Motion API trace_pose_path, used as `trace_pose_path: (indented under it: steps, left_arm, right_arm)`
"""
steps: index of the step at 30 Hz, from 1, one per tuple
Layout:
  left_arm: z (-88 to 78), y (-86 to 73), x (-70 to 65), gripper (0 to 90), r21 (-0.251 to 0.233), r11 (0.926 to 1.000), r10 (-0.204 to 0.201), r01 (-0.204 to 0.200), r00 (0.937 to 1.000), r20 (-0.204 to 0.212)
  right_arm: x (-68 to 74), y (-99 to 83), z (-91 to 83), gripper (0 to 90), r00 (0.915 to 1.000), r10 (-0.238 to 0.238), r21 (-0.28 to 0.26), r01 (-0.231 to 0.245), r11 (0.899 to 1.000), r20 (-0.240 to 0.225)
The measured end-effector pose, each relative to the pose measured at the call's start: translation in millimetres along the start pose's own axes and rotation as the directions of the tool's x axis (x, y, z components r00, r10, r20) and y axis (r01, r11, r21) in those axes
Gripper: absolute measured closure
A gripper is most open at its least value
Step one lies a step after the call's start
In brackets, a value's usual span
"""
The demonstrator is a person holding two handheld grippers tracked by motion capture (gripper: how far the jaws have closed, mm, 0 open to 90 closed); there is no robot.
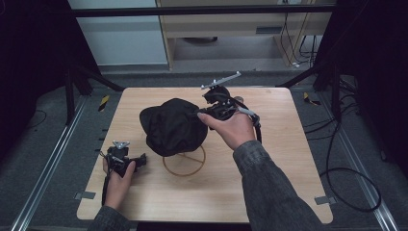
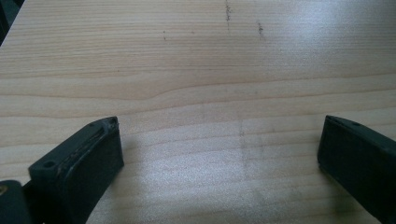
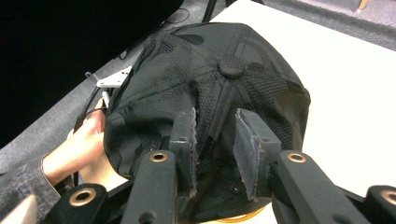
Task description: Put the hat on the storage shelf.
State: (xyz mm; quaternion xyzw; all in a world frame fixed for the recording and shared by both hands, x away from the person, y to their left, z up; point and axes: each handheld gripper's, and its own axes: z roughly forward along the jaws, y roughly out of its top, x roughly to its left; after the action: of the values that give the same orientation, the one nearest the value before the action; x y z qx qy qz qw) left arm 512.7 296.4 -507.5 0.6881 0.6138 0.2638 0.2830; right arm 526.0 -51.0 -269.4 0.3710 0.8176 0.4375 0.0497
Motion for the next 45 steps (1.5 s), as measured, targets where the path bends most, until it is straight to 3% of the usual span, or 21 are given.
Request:
trace_pose_path:
  steps: [21,34,45]
  left_arm:
    - [0.0,0.0,0.0,0.0,0.000,1.0000,0.000,0.000,1.0000,0.000]
    - [0.0,0.0,0.0,0.0,0.000,1.0000,0.000,0.000,1.0000,0.000]
    - [0.0,0.0,0.0,0.0,0.000,1.0000,0.000,0.000,1.0000,0.000]
  right_arm:
    - [-4.2,-5.6,-20.1,64.0,0.9998,0.003,-0.014,-0.002,1.000,0.022]
    - [-3.8,-11.5,-37.1,48.5,0.9991,0.005,-0.038,-0.003,0.999,0.042]
    - [-10.7,-19.4,-53.1,36.3,0.9960,0.013,-0.061,-0.008,0.998,0.089]
